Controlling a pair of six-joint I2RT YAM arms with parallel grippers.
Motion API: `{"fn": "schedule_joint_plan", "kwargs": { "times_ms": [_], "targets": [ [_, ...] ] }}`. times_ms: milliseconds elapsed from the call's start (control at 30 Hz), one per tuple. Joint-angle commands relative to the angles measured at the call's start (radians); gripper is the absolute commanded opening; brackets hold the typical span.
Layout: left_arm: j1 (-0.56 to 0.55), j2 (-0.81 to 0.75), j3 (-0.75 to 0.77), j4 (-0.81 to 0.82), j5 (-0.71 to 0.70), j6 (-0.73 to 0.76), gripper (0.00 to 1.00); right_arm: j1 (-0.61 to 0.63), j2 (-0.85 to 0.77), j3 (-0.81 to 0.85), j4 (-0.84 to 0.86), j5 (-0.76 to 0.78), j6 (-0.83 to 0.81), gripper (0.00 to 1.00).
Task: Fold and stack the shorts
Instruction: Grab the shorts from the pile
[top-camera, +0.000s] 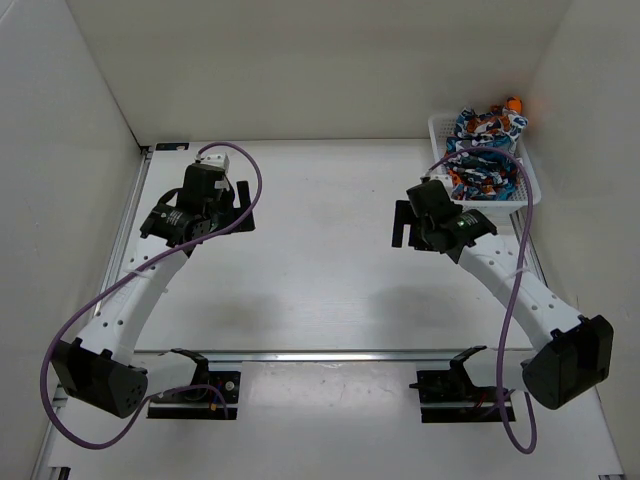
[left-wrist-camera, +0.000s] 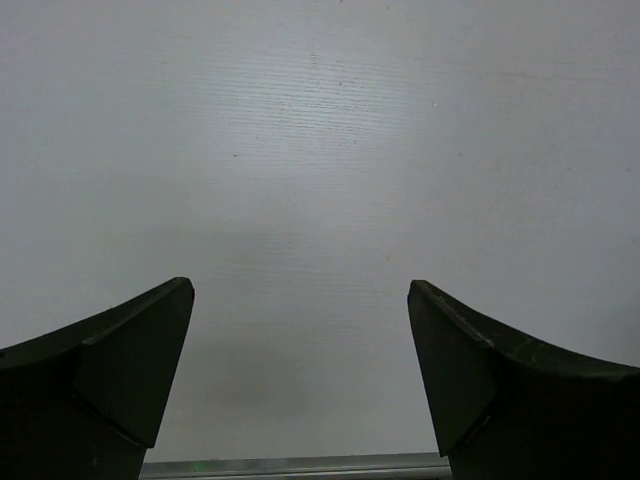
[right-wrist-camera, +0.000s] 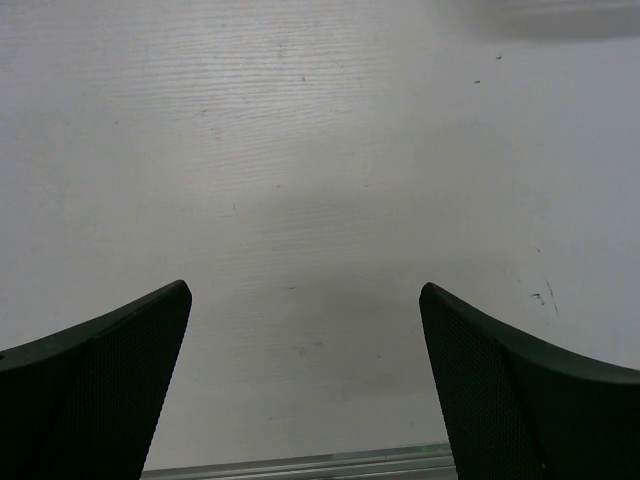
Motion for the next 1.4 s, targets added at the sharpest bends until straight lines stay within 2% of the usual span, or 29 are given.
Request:
{"fn": "schedule_joint_plan", "kwargs": {
  "times_ms": [0,400,500,533,567,600,633,733,800,833,867,900,1067,1133,1267,1367],
  "targets": [
    [0.005,-0.008,0.04,-0.011,-0.014,-0.005,1.0,-0.002,0.011,0.041,-0.014,0.032,0.015,1.0],
    [0.005,0.013,0.04,-0.011,-0.036,-0.024,1.0,-0.024,-0.033,0.012,-0.023,0.073,0.015,1.0],
    [0.005,0.022,0.051,-0.011,-0.025,-0.015,1.0,-0.131,0.0,0.08,-0.023,0.054,-0.02,0.93],
    [0.005,0.022,0.061,-0.011,-0.025,-0.015,1.0,-0.216,0.016,0.136,-0.023,0.028,-0.033,0.91],
    [0.005,0.022,0.061,-0.011,-0.025,-0.015,1.0,-0.264,0.057,0.168,-0.023,-0.032,-0.043,0.89],
    [0.005,0.022,0.061,-0.011,-0.025,-0.028,1.0,-0.313,0.086,0.204,-0.023,-0.072,-0.044,0.81],
    [0.005,0.022,0.061,-0.011,-0.025,-0.038,1.0,-0.397,0.12,0.244,-0.023,-0.104,-0.044,0.78],
    [0.005,0.047,0.087,-0.011,0.004,-0.038,1.0,-0.5,0.282,0.425,-0.023,-0.14,-0.033,0.77],
    [0.005,0.056,0.098,-0.011,0.015,-0.038,1.0,-0.556,0.436,0.578,-0.023,-0.149,-0.008,0.84],
    [0.005,0.056,0.107,-0.011,0.015,-0.047,1.0,-0.574,0.492,0.636,-0.023,-0.164,-0.008,0.91],
    [0.005,0.065,0.118,-0.011,0.004,-0.047,1.0,-0.591,0.608,0.696,-0.038,-0.183,0.004,0.94],
    [0.005,0.065,0.118,-0.011,0.004,-0.047,1.0,-0.619,0.669,0.824,-0.066,-0.215,0.019,0.97],
    [0.005,0.09,0.129,-0.011,-0.042,-0.047,1.0,-0.657,1.011,1.141,-0.075,-0.262,0.076,1.0],
    [0.005,0.114,0.138,-0.011,-0.042,-0.047,1.0,-0.666,1.089,1.264,-0.03,-0.279,0.102,1.0],
    [0.005,0.14,0.149,-0.011,-0.033,-0.038,1.0,-0.666,1.244,1.351,0.087,-0.322,0.16,0.93],
    [0.005,0.165,0.159,-0.011,-0.023,-0.038,1.0,-0.666,1.297,1.362,0.162,-0.335,0.185,0.75]
  ]
}}
